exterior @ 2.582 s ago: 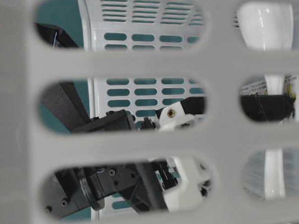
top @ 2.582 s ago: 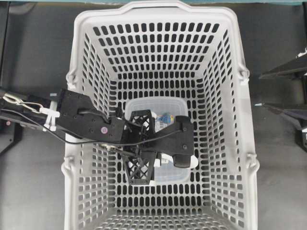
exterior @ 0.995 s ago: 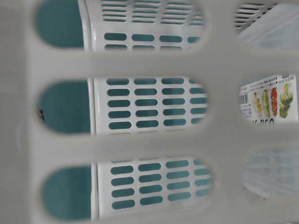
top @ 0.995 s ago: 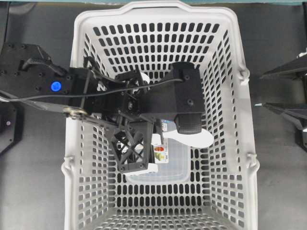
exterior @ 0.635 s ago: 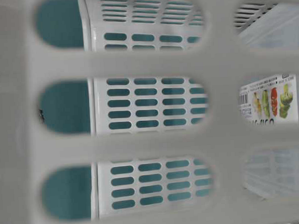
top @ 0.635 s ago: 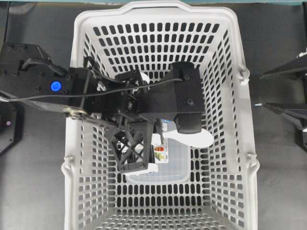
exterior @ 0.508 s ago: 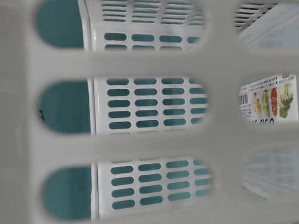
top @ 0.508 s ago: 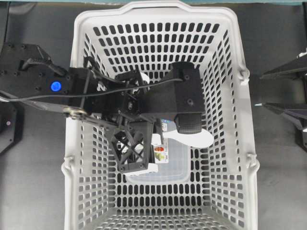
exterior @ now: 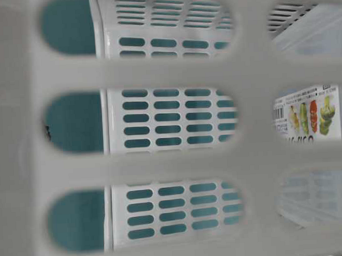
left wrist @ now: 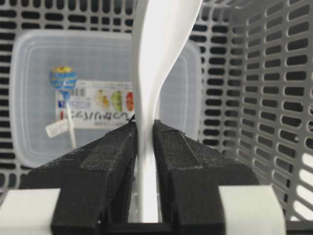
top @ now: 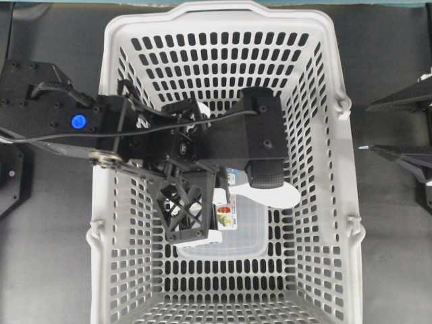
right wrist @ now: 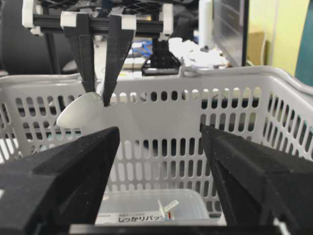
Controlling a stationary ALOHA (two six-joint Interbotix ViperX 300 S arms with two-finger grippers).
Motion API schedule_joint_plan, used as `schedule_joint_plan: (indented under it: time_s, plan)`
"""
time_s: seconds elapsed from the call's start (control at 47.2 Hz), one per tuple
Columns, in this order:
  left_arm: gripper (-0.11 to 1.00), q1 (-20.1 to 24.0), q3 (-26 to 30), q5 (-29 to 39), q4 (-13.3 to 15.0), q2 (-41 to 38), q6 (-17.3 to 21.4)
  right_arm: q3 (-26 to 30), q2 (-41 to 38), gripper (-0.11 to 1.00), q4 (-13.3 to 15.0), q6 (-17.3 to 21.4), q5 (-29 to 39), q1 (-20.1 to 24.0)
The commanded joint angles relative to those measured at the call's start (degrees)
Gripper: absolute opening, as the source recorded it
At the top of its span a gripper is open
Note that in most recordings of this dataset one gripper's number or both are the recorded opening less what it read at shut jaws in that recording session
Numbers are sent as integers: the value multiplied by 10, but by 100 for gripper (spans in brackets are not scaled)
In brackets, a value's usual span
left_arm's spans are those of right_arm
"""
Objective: Pick up the chinese spoon from the shopping basket with the left arm.
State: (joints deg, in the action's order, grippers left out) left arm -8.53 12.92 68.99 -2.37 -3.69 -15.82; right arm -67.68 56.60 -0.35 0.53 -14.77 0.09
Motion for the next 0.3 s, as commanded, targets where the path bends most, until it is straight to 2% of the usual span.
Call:
schedule_joint_plan:
  time_s: [0.0,0.275]
  plan:
    - [11,-1,5,-3,-1,14,-1,5,-3,67,-2,1,-3,1]
    - [11,-1,4,-3,-2,14,-1,4,-1,67,-3,0,-1,1]
